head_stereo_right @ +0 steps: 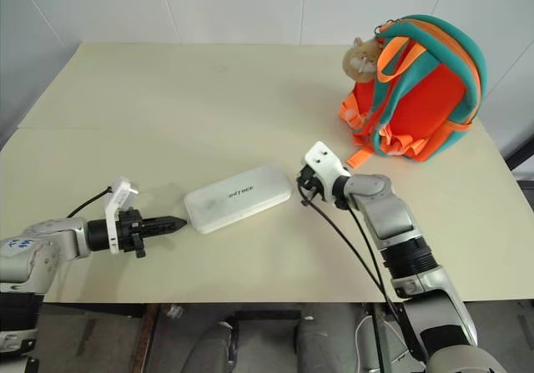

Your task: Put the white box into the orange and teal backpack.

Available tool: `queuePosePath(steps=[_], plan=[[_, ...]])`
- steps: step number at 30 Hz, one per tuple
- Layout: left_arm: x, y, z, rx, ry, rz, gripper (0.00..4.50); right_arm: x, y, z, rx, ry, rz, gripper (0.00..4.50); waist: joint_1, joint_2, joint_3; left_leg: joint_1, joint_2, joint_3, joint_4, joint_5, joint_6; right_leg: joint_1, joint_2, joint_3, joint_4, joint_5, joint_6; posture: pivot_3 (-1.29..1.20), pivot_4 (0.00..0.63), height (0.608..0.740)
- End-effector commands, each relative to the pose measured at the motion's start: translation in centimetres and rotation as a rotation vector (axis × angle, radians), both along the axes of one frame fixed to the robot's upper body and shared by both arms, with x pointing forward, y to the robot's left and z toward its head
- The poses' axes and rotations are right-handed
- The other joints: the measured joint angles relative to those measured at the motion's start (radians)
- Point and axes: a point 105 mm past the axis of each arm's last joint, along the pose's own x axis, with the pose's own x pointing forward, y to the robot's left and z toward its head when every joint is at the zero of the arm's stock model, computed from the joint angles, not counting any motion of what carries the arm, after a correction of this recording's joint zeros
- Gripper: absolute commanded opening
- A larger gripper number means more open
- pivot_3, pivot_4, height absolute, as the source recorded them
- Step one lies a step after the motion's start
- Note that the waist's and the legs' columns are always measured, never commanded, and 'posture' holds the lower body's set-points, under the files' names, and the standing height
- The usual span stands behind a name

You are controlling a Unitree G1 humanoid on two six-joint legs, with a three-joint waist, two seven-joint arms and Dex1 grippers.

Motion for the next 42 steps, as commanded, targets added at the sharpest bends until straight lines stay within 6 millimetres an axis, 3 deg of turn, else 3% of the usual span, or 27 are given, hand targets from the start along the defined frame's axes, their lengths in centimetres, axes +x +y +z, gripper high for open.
queuePosePath(steps=[1,11,19,28,35,42], plan=[[0.5,-0.4,0.5,0.005,-0.05,-0.023,0.03,-1.2,1.5,1.4,0.024,-0.028,0.079,0.0,0.001,0.0,0.0,0.0,0.0,0.0,0.0,0.0,0.0,0.0,0.0,0.0,0.0,0.0,0.0,0.0,0.15,0.74],[1.0,-1.7,0.9,0.0,-0.068,-0.081,0.03,-4.3,2.5,1.4,-0.009,0.025,0.24,0.0,0.002,0.0,0.0,0.001,0.0,0.0,0.0,0.0,0.0,0.001,0.0,0.0,0.0,0.0,0.0,0.0,0.15,0.74],[0.0,-2.1,1.8,0.051,-0.044,-0.17,0.03,-8.0,0.2,1.1,-0.097,0.138,0.37,0.0,0.001,0.0,0.0,0.001,0.0,0.0,0.0,0.0,0.0,0.001,0.0,0.0,-0.001,0.0,0.0,0.0,0.15,0.74],[-1.1,-1.7,1.6,0.146,0.004,-0.215,0.03,-10.4,-2.3,0.6,-0.152,0.235,0.401,0.0,0.002,0.0,0.0,0.001,0.0,0.0,-0.001,0.0,0.0,0.001,0.0,0.0,-0.002,0.0,0.0,0.0,0.15,0.74],[-1.0,-1.8,1.4,0.16,0.012,-0.219,0.03,-9.8,-3.6,0.0,-0.195,0.232,0.349,0.0,0.002,-0.001,0.0,0.001,0.0,0.0,-0.001,0.0,0.0,0.001,0.0,0.0,-0.003,0.0,-0.001,0.0,0.15,0.74],[-0.1,-0.4,2.7,0.168,-0.027,-0.133,0.03,-7.8,-6.9,0.2,-0.271,0.177,0.215,0.0,0.004,-0.001,0.0,0.001,0.0,0.001,-0.001,0.0,0.0,0.001,-0.001,0.0,-0.004,-0.001,-0.001,0.0,0.15,0.74]])
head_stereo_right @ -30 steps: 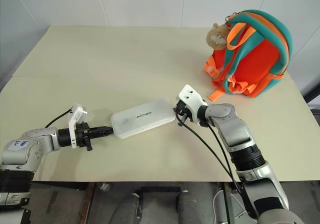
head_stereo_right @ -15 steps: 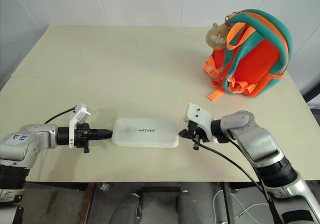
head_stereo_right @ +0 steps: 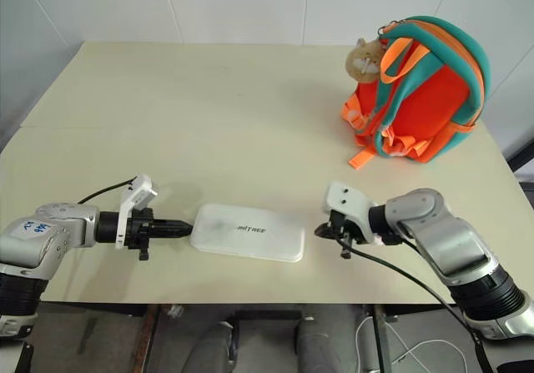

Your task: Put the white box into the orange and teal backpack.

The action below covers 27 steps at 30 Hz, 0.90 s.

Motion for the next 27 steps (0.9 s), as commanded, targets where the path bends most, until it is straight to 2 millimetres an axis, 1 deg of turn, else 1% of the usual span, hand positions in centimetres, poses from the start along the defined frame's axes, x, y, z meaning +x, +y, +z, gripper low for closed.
queuePosePath(steps=[1,3,4,6,7,10,11,12,13,17,18,20,22,25,27], plan=[[0.8,1.0,2.5,-0.019,-0.077,0.052,0.03,1.0,-1.8,1.4,-0.017,-0.08,-0.053,0.0,0.0,0.0,0.0,0.0,0.0,0.0,0.0,0.0,0.0,0.0,0.0,0.0,0.0,0.0,0.0,0.0,0.15,0.74],[0.9,1.3,3.1,-0.044,-0.075,0.071,0.03,1.2,-2.3,1.6,-0.017,-0.084,-0.069,0.0,-0.001,0.0,0.0,0.0,0.0,0.0,0.0,0.0,0.0,0.0,0.0,0.0,0.0,0.0,0.0,0.0,0.15,0.74],[1.1,1.4,3.4,-0.051,-0.081,0.087,0.01,1.3,-2.5,1.8,-0.016,-0.088,-0.077,0.17,0.0,0.0,0.0,0.0,0.0,0.0,0.0,0.0,0.0,0.0,0.0,0.0,0.0,0.0,0.0,0.0,0.15,0.74],[1.7,1.9,4.5,-0.074,-0.106,0.141,0.4,1.5,-3.1,2.3,-0.013,-0.107,-0.095,0.57,-0.001,0.0,0.0,0.0,0.0,0.0,0.0,0.0,0.0,0.0,0.0,0.0,0.0,0.0,0.0,0.0,0.15,0.74],[1.9,2.1,4.9,-0.087,-0.115,0.156,0.58,1.6,-3.3,2.5,-0.014,-0.115,-0.102,0.86,-0.001,0.0,0.0,0.0,0.0,0.0,0.0,0.0,0.0,0.0,0.0,0.0,0.0,0.0,0.0,0.0,0.15,0.74],[1.9,2.3,5.4,-0.11,-0.098,0.162,1.4,1.9,-3.3,2.6,-0.011,-0.129,-0.109,1.76,-0.002,0.0,0.0,0.0,0.0,0.0,0.0,0.0,0.0,0.0,0.0,0.0,0.0,0.0,0.0,0.0,0.15,0.74],[1.8,2.4,5.4,-0.111,-0.087,0.161,1.77,1.9,-3.3,2.6,-0.009,-0.131,-0.107,2.2,-0.002,0.0,0.0,0.0,0.0,0.0,0.0,0.0,0.0,0.0,0.0,0.0,0.0,0.0,0.0,0.0,0.15,0.74],[1.6,2.4,5.4,-0.11,-0.074,0.158,2.01,1.9,-3.2,2.6,-0.008,-0.135,-0.106,2.47,-0.002,0.0,0.0,0.0,0.0,0.0,0.0,0.0,0.0,0.0,0.0,0.0,0.0,0.0,0.0,0.0,0.15,0.74],[1.4,2.6,5.5,-0.113,-0.061,0.152,2.35,1.9,-3.1,2.6,-0.004,-0.137,-0.107,2.85,-0.002,0.0,0.0,0.0,0.0,0.0,0.0,0.0,0.0,0.0,0.0,0.0,0.0,0.0,0.0,0.0,0.15,0.74],[1.0,3.5,5.6,-0.111,-0.018,0.159,3.56,1.6,-2.5,2.5,0.019,-0.126,-0.094,4.21,-0.003,0.0,0.0,0.0,0.0,0.0,0.0,0.0,0.0,0.0,0.0,0.0,0.0,0.0,0.0,0.0,0.15,0.74],[1.0,3.8,5.5,-0.103,-0.008,0.167,3.89,1.5,-2.4,2.5,0.021,-0.125,-0.093,4.5,-0.003,0.0,0.0,0.0,0.0,0.0,0.0,0.0,0.0,0.0,0.0,0.0,0.0,0.0,0.0,0.0,0.15,0.74],[0.7,4.1,5.3,-0.107,0.021,0.156,4.48,1.4,-2.3,2.5,0.023,-0.124,-0.094,4.5,-0.002,0.0,0.0,0.0,0.0,0.0,0.0,0.0,0.0,0.0,0.0,0.0,0.0,0.0,0.0,0.0,0.15,0.74],[0.0,4.1,5.1,-0.135,0.077,0.119,4.48,1.2,-2.2,2.3,0.026,-0.121,-0.094,4.5,-0.002,0.0,0.0,0.0,0.0,0.0,0.0,0.0,0.0,0.0,0.0,0.0,0.0,0.0,0.0,0.0,0.15,0.74],[0.6,4.8,4.1,-0.191,0.21,0.214,4.48,1.0,-1.8,2.2,0.035,-0.117,-0.092,4.5,-0.002,0.0,0.0,0.0,0.0,0.0,-0.001,0.0,0.0,0.0,0.0,0.0,0.0,0.0,0.0,0.0,0.15,0.74],[0.5,4.5,3.8,-0.221,0.315,0.231,4.48,0.9,-1.6,2.1,0.039,-0.114,-0.091,4.5,-0.001,0.0,0.0,0.0,0.0,0.0,-0.001,0.0,0.0,-0.001,0.001,0.0,0.001,0.0,0.0,0.0,0.15,0.74]])
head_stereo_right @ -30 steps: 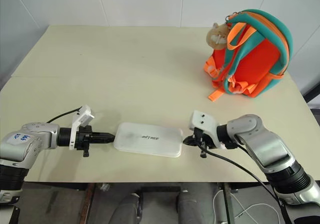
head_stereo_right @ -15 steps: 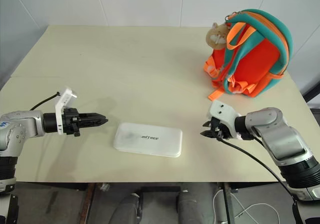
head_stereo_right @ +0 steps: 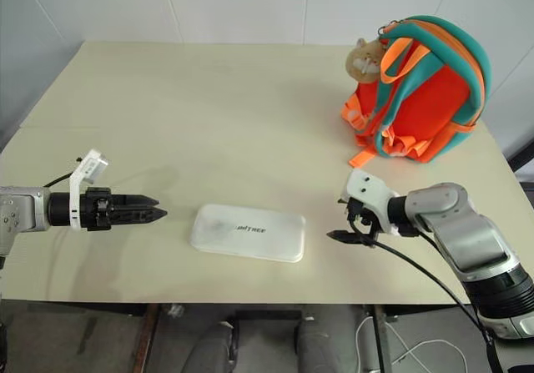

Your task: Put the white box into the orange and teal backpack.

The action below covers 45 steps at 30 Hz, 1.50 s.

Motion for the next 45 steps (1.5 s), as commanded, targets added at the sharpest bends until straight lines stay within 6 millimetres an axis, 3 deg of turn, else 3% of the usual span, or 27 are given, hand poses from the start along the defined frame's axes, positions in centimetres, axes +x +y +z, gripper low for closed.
queuePosePath(steps=[1,7,14,30,33,40,42,45], plan=[[-0.1,-0.7,-0.1,-0.085,0.145,0.01,4.48,-0.2,0.7,1.1,0.029,-0.042,0.013,4.5,0.0,0.0,0.0,0.0,0.0,0.0,0.0,0.0,0.0,0.0,0.0,0.0,0.0,0.0,0.0,0.0,0.15,0.74],[0.1,-3.1,-1.1,-0.227,0.348,-0.019,4.48,-0.5,1.7,0.3,0.039,-0.028,0.028,4.5,0.002,0.0,0.0,0.0,0.0,0.0,0.0,0.0,0.0,0.0,0.0,0.0,0.001,0.0,0.0,0.0,0.15,0.74],[0.3,-5.5,-2.4,-0.291,0.455,-0.079,4.48,-0.4,2.6,-0.6,0.034,-0.029,0.032,4.5,0.0,0.0,0.0,0.0,0.0,-0.001,0.001,0.0,0.0,0.0,0.0,0.0,0.003,0.0,0.0,0.0,0.15,0.74],[0.4,-8.5,-3.8,-0.36,0.497,-0.125,4.48,0.2,4.5,-0.5,0.069,-0.061,0.045,4.5,0.009,0.0,0.0,0.0,-0.001,-0.001,0.003,0.0,0.0,0.001,0.0,0.0,0.003,0.0,0.001,0.0,0.15,0.74],[0.5,-8.7,-3.7,-0.378,0.49,-0.121,3.9,0.2,4.4,-0.5,0.066,-0.061,0.043,4.5,0.013,0.0,0.0,0.001,-0.001,-0.001,0.004,0.0,0.0,0.002,0.0,0.0,0.003,0.0,0.001,0.0,0.15,0.74],[0.6,-8.4,-3.6,-0.351,0.466,-0.11,1.7,0.4,3.5,-0.3,0.052,-0.072,0.015,4.5,0.015,0.0,0.0,0.001,-0.001,-0.002,0.003,0.0,0.0,0.001,0.0,0.0,0.003,0.0,0.001,0.0,0.15,0.74],[0.6,-8.2,-3.6,-0.327,0.455,-0.11,1.33,0.7,3.3,0.1,0.067,-0.086,0.0,4.5,0.015,0.0,0.0,0.001,-0.001,-0.002,0.004,0.0,0.0,0.002,0.0,-0.001,0.003,0.0,0.001,0.0,0.15,0.74],[0.5,-7.9,-3.9,-0.268,0.44,-0.107,1.33,1.3,3.0,1.3,0.12,-0.115,-0.039,4.5,0.015,0.0,0.0,0.001,-0.001,-0.002,0.004,0.0,0.0,0.002,0.0,-0.001,0.003,0.0,0.001,0.0,0.15,0.74]])
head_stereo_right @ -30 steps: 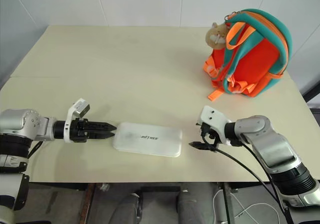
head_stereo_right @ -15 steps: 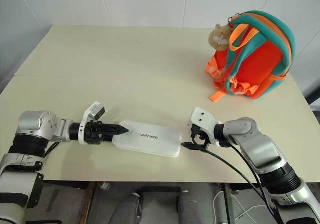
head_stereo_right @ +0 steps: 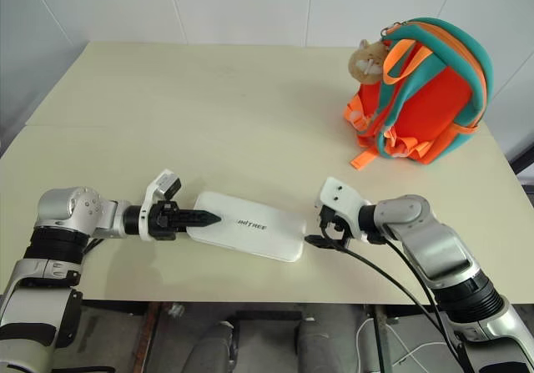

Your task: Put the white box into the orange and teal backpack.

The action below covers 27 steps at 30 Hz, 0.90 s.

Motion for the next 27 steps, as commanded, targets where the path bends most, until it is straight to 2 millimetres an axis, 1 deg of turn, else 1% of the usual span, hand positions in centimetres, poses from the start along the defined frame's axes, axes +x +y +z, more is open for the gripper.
queuePosePath(steps=[1,4,5,7,10,13,16,19,22,24,27], plan=[[-0.2,1.1,-0.7,0.128,-0.031,0.0,1.33,1.0,-0.7,2.7,0.075,-0.079,-0.06,4.5,-0.002,0.0,0.0,0.0,0.0,0.0,0.0,0.0,0.0,0.0,0.0,0.0,0.0,0.0,0.0,0.0,0.15,0.74],[-0.2,1.4,-0.8,0.144,-0.041,-0.002,1.33,1.6,-1.4,3.7,0.125,-0.1,-0.115,4.5,-0.005,0.0,0.0,0.0,0.0,0.0,0.0,0.0,0.0,0.0,0.0,0.0,0.0,0.0,0.0,0.0,0.15,0.74],[-0.3,1.6,-0.9,0.167,-0.046,-0.004,1.33,1.9,-1.8,4.4,0.151,-0.117,-0.146,4.5,-0.006,0.0,0.0,0.001,0.0,0.0,-0.001,0.0,0.0,0.0,0.0,0.0,0.0,0.0,0.0,0.0,0.15,0.74],[-0.6,2.1,-1.3,0.214,-0.05,-0.016,1.33,3.0,-3.3,5.9,0.218,-0.155,-0.252,4.5,-0.008,0.0,0.0,0.001,0.0,0.0,-0.001,0.0,0.0,0.0,0.0,0.0,0.0,0.0,0.0,0.0,0.15,0.74],[-0.6,2.5,-1.5,0.244,-0.058,-0.021,1.33,4.1,-5.5,7.3,0.256,-0.21,-0.359,4.5,-0.013,0.0,0.0,0.001,0.0,0.0,-0.001,0.0,0.0,0.0,0.0,0.0,0.0,0.0,0.0,0.0,0.15,0.74],[-0.6,2.9,-1.5,0.283,-0.081,-0.025,1.33,5.6,-7.7,8.9,0.321,-0.276,-0.5,4.5,-0.017,-0.001,0.0,0.003,0.0,0.0,-0.002,0.0,0.0,0.002,0.0,0.0,0.0,0.0,-0.001,0.0,0.15,0.74],[-0.8,3.2,-1.8,0.335,-0.102,-0.05,1.33,7.1,-9.2,9.8,0.395,-0.294,-0.621,4.5,-0.021,-0.001,0.0,0.005,0.001,0.0,-0.002,0.0,0.0,0.003,0.0,0.001,0.0,-0.001,-0.001,0.0,0.15,0.74],[-0.9,3.5,-1.8,0.384,-0.131,-0.065,1.33,8.5,-10.4,10.3,0.449,-0.307,-0.716,4.5,-0.022,-0.001,0.0,0.008,0.001,0.001,-0.004,0.0,0.0,0.005,0.0,0.001,-0.001,-0.001,-0.002,0.0,0.15,0.74],[-0.5,3.5,-1.1,0.376,-0.164,-0.048,1.33,9.6,-11.0,10.9,0.528,-0.316,-0.775,4.5,-0.021,-0.001,0.0,0.008,0.001,0.001,-0.004,0.0,0.0,0.006,0.0,0.001,-0.002,-0.001,-0.002,0.0,0.15,0.74],[0.0,3.4,0.1,0.34,-0.206,-0.018,1.33,10.5,-11.6,11.6,0.606,-0.321,-0.824,4.5,-0.022,-0.001,0.0,0.008,0.001,0.001,-0.004,0.0,0.0,0.006,0.0,0.001,-0.002,-0.001,-0.002,0.0,0.15,0.74],[0.4,3.1,1.9,0.274,-0.256,0.02,1.33,11.8,-12.4,11.9,0.673,-0.331,-0.88,4.5,-0.024,-0.001,0.0,0.008,0.001,0.001,-0.004,0.0,0.0,0.006,0.0,0.001,-0.002,-0.001,-0.002,0.0,0.15,0.74]])
